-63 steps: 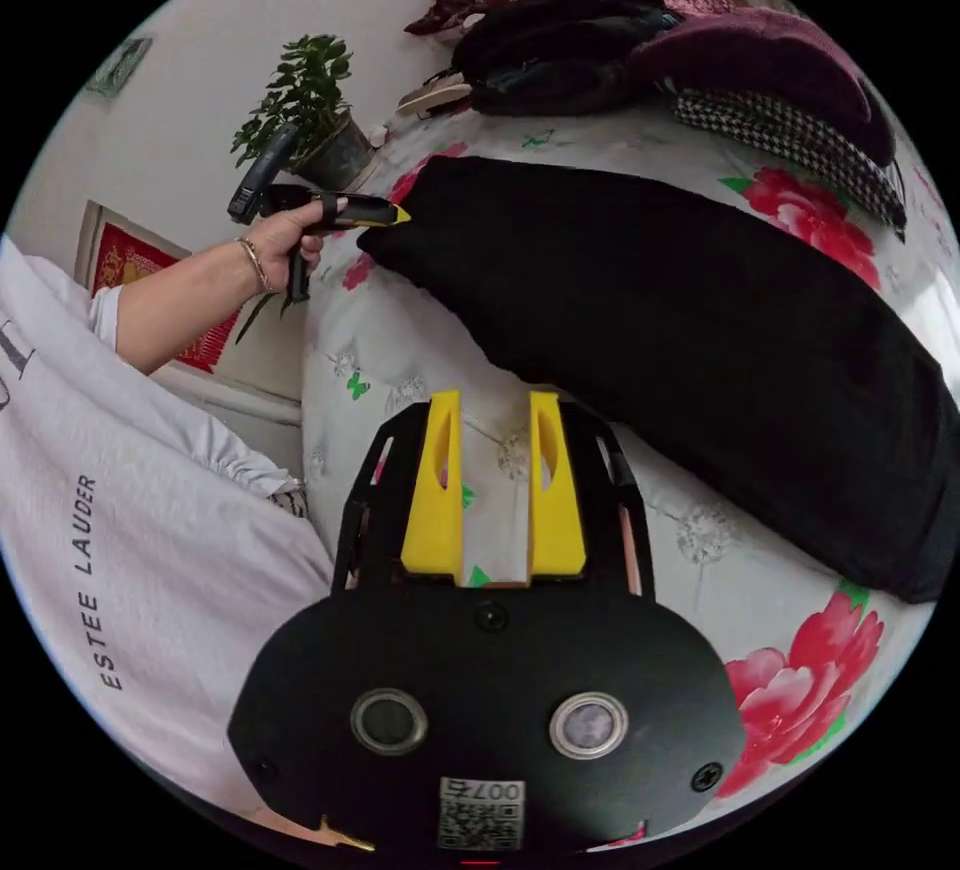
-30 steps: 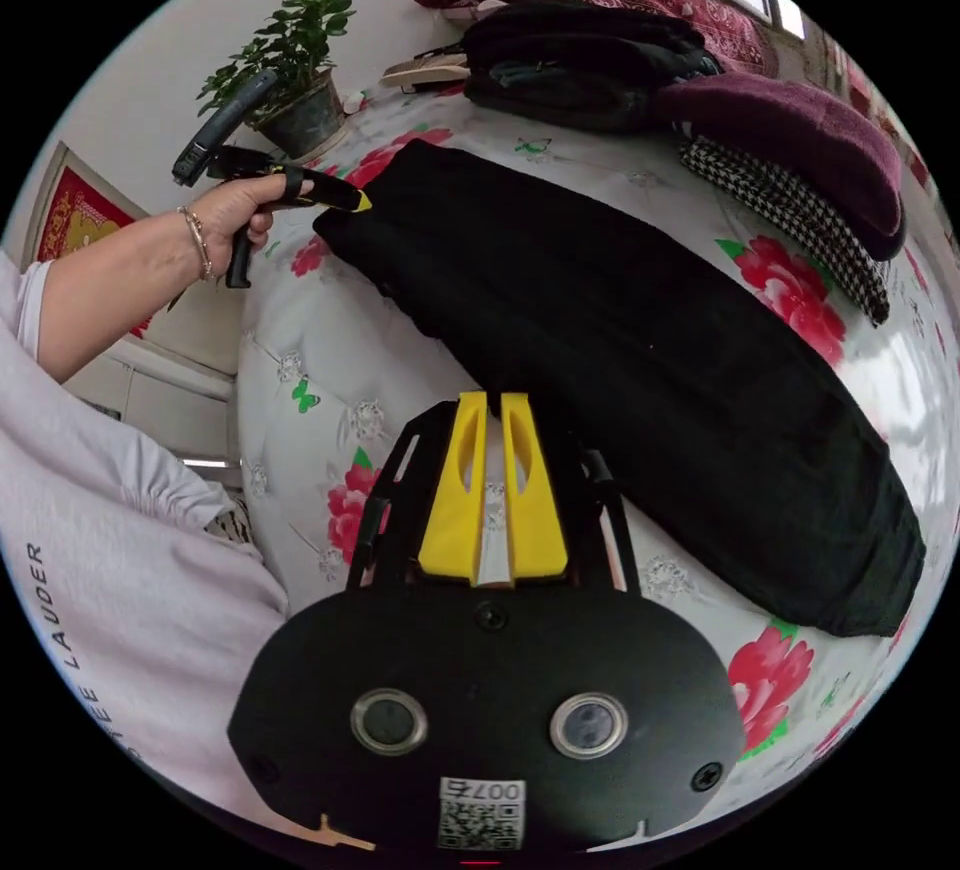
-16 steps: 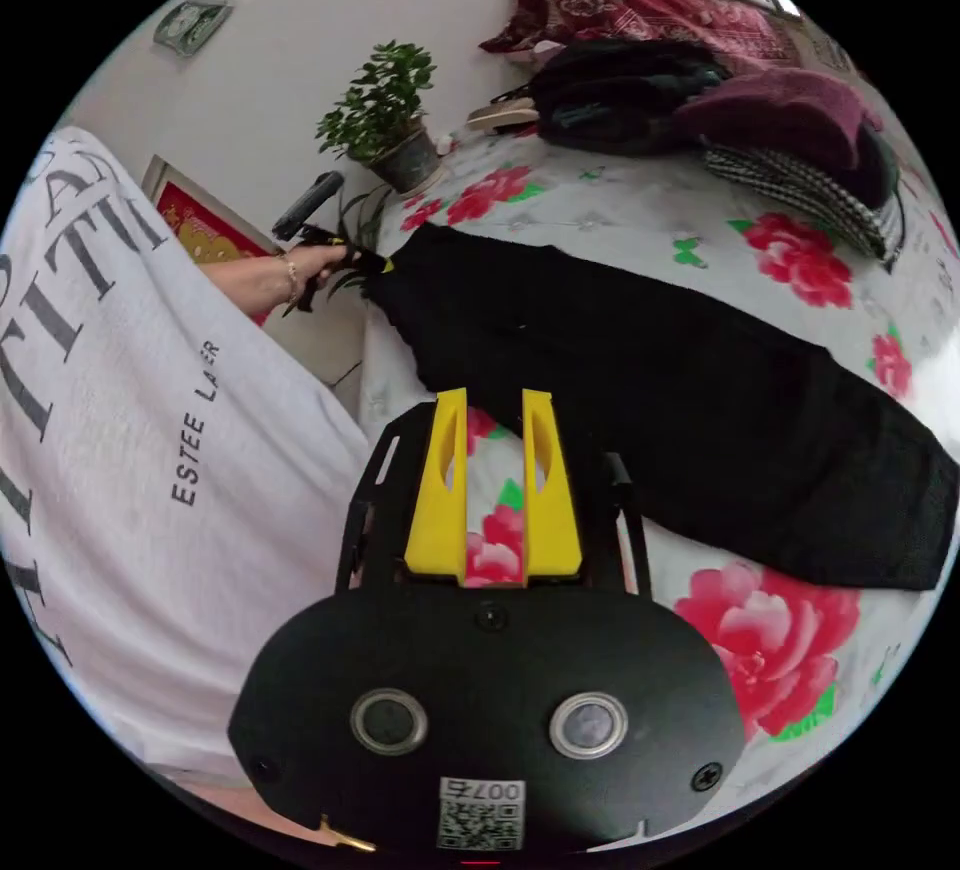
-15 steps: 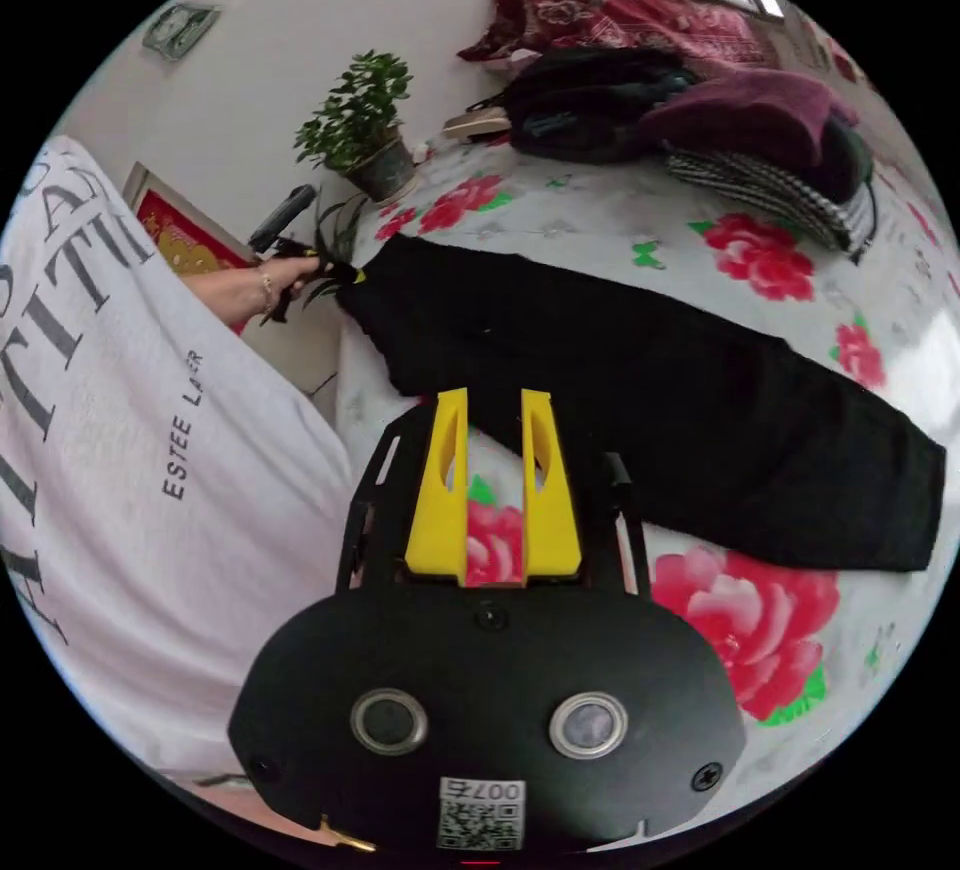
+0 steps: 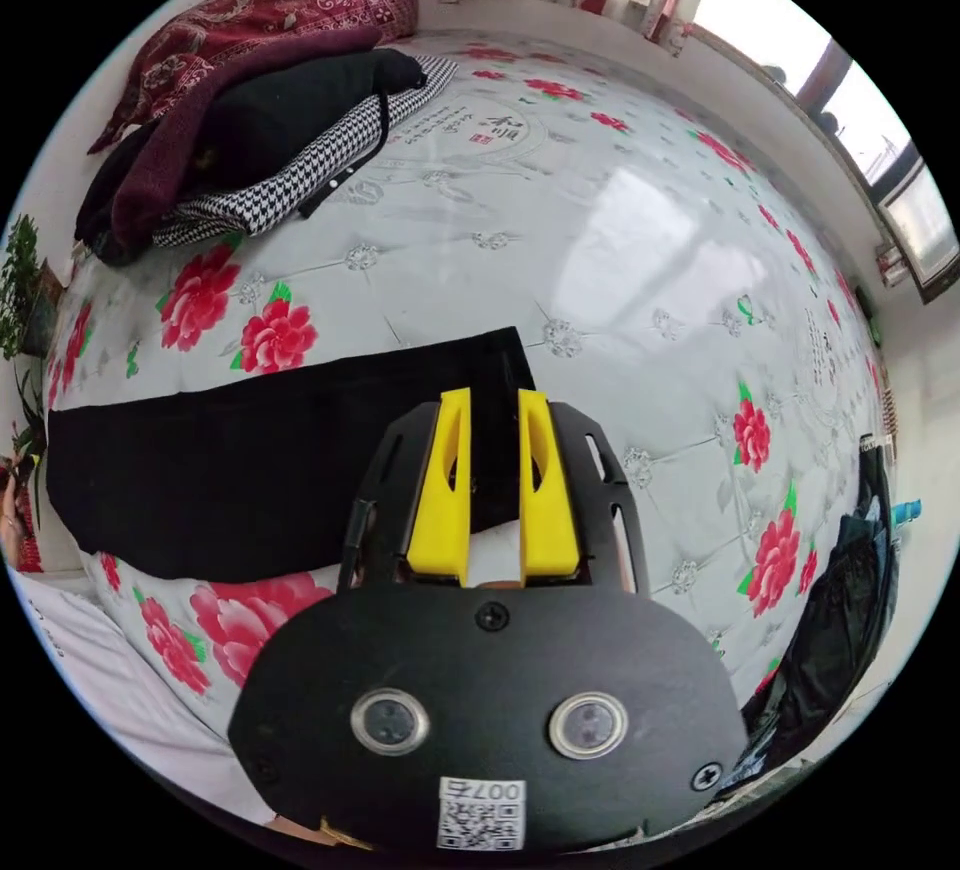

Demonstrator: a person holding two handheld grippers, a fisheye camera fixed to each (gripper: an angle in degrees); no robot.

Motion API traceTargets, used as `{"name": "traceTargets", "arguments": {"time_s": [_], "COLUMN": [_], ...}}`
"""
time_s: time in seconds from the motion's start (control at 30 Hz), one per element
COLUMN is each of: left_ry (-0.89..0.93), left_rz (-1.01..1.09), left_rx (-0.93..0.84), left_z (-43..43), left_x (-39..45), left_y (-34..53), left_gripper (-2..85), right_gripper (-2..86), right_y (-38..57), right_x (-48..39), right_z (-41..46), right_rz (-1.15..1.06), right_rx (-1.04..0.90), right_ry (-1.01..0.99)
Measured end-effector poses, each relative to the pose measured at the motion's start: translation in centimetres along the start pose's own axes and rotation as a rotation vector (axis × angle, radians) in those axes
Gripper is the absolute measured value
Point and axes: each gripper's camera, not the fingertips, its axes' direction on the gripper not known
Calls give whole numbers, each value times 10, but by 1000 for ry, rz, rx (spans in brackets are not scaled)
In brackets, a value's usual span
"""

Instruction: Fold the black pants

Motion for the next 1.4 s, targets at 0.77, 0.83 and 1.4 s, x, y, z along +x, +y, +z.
{"name": "traceTargets", "arguments": {"time_s": [0.77,0.83,1.4], "left_ry": [203,250,540], "left_rz": [-133,-176,-542], "left_rx": [-8,4,200], "left_z": [34,33,11], "left_x": [-78,-94,-226], "left_y": [-1,0,43], "left_gripper": [-10,-10,73], "right_gripper": [31,37,82], "right_y": [24,54,177], "right_x": [93,118,182], "right_z": [-45,-70,-41], "right_rz": [157,280,788], "right_rx": [72,170,281], "right_ry": [-26,18,-512]}}
